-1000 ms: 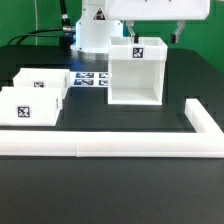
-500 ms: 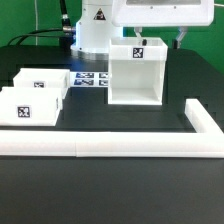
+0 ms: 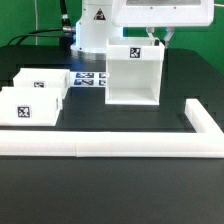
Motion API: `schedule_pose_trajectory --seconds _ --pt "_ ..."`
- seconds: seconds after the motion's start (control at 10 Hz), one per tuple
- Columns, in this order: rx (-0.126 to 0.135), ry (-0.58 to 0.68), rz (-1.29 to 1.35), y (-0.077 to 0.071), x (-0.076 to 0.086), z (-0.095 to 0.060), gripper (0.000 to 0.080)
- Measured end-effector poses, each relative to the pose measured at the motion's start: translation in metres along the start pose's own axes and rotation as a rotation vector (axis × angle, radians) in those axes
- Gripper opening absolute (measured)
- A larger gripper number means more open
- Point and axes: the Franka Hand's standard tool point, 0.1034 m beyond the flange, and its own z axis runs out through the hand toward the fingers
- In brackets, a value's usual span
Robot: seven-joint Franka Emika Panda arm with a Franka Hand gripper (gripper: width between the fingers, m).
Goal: Assemble drawer
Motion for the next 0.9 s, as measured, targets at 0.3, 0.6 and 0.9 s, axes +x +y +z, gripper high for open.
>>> schedule_pose_trajectory --seconds 0.3,0.6,0.9 --pt "0.000 0.000 0.000 0.000 0.000 0.000 0.0036" --pt "0.002 -0.001 -0.013 0.002 0.002 0.000 0.0036" --pt "0.028 0.020 -0.036 0.012 0.039 0.000 0.0038"
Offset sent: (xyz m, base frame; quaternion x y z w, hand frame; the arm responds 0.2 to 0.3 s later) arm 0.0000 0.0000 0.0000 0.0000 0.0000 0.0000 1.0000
